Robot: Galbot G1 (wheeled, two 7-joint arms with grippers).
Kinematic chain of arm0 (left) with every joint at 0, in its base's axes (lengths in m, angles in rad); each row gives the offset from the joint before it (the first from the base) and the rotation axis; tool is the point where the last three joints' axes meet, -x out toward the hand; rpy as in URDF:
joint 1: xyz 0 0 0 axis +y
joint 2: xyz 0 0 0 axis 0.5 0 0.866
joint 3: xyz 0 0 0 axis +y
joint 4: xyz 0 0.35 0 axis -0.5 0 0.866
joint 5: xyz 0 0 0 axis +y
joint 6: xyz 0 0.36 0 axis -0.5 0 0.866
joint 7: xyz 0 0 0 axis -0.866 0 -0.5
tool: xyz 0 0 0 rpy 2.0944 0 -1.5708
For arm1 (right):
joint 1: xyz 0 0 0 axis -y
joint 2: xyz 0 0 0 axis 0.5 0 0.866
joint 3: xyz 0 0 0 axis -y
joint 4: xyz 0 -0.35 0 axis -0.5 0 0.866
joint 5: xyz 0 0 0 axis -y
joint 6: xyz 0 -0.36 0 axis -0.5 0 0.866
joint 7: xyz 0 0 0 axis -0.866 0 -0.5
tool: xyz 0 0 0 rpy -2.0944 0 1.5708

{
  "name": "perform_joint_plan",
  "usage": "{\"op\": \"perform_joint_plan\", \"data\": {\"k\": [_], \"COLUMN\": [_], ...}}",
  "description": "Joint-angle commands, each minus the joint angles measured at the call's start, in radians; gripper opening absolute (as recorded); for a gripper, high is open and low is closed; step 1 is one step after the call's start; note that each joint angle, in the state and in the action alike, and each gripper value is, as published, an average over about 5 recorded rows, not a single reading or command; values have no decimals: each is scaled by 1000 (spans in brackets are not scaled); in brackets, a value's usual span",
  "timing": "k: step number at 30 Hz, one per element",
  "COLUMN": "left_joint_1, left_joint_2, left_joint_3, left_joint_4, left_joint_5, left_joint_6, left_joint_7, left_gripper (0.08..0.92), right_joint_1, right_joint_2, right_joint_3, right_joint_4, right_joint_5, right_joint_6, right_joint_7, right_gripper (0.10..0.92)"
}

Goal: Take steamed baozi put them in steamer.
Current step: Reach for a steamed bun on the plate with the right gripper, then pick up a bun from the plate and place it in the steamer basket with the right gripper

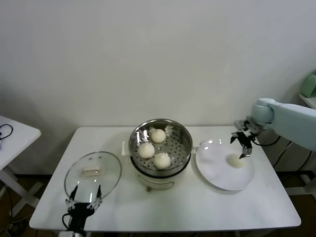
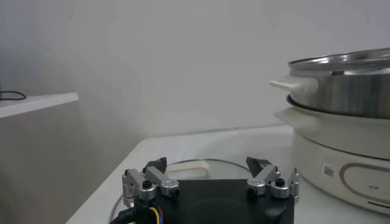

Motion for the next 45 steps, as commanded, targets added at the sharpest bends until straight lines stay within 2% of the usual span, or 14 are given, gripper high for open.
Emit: {"op": "perform_joint_plan", "data": {"k": [1, 15, 26, 36, 45], "left_joint_1": [5, 0, -8, -10, -6], "left_joint_2": [-2, 1, 1, -1, 0], "left_joint_3": [0, -2, -2, 0, -2], "left_joint_4": [0, 21, 23, 24, 14], "left_joint_5": [5, 8, 7, 7, 5], "left_joint_6": [-2, -8, -6, -6, -5], "left_joint_7": [0, -2, -5, -9, -9], "left_gripper": [823, 823, 823, 823, 823], "right_joint_1": [-238, -313, -273, -14, 414], "right_joint_2": [16, 91, 65, -18, -40], "right_joint_3": [211, 325, 320, 113, -214], "right_joint_4": [-195, -292, -221, -41, 200], "right_joint_5": [-157, -185, -185, -32, 273], "right_joint_6": [11, 25, 20, 8, -24], "right_joint_7": [10, 24, 8, -30, -76], "right_gripper": [823, 816, 670, 629, 622]}}
